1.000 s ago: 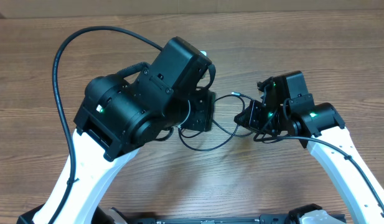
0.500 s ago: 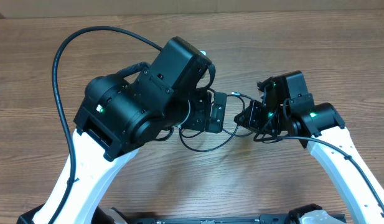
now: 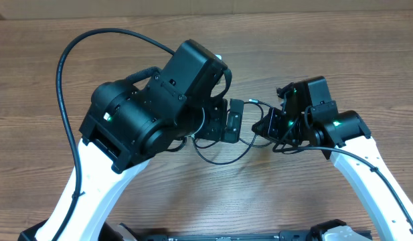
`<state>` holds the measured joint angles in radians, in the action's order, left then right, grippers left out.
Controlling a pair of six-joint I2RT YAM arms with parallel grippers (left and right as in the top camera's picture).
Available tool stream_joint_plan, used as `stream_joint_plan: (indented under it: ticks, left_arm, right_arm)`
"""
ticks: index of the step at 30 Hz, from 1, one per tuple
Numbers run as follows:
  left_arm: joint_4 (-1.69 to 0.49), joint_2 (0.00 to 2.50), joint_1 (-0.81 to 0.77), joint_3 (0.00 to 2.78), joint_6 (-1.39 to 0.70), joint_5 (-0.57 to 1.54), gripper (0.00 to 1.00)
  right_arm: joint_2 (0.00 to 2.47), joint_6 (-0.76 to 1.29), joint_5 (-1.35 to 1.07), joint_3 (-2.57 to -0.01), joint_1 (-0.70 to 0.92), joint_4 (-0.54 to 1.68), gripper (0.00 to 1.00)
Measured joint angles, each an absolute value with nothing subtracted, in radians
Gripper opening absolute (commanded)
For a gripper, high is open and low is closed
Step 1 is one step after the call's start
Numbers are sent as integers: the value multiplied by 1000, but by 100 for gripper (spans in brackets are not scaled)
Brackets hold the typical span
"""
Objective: Untangle cables
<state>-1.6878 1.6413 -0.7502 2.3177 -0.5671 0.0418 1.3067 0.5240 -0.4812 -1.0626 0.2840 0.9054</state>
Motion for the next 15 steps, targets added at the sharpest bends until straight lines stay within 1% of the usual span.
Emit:
stream_joint_plan:
  ticks: [9, 15]
  left_arm:
    - [-1688, 1641, -750, 2318, -567, 42, 100]
    - [-1687, 1641, -750, 2318, -567, 42, 99]
  right_arm:
    - [1307, 524, -481, -1063, 284, 904, 4]
    - [1306, 524, -508, -1063, 277, 856, 4]
